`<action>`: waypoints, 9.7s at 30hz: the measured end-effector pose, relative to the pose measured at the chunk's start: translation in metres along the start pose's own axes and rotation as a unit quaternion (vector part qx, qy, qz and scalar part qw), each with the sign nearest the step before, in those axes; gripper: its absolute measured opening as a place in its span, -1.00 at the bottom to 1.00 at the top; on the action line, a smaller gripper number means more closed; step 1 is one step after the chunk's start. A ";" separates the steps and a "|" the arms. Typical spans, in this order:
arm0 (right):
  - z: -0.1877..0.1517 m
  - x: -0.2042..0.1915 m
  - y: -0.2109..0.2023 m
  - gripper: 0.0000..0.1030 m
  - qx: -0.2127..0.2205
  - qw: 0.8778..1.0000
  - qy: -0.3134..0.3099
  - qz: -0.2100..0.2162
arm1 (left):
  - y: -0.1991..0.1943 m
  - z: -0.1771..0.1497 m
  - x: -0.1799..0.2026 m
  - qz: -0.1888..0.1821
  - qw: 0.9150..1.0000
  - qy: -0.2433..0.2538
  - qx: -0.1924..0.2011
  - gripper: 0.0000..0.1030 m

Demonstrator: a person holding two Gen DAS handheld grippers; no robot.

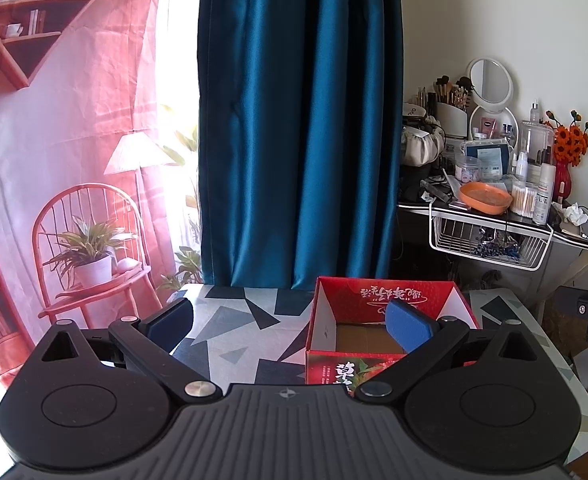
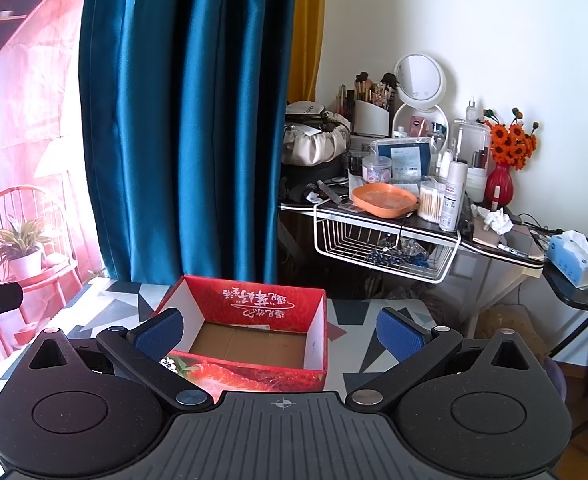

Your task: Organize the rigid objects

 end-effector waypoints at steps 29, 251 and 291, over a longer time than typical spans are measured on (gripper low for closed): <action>-0.066 -0.013 0.078 0.99 0.018 1.000 0.000 0.022 | 0.091 -0.060 -0.043 0.019 0.997 -0.039 -0.057 1.00; -0.124 -0.008 0.328 0.05 -0.114 0.984 0.048 0.132 | 0.309 -0.121 0.063 -0.150 0.953 -0.007 -0.262 0.50; -0.111 -0.015 0.230 0.99 -0.014 0.988 0.030 0.148 | 0.222 -0.091 0.005 -0.083 0.986 0.001 -0.148 1.00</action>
Point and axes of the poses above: each gripper's, at about its wrist camera, not at the fingertips, and y roughly the way its jaws point, x to its right, z to its top, the point moved 5 cm from there along y, roughly the way its jaws point, and after that the axes turned 10 degrees about -y, right-handed, at the moved point
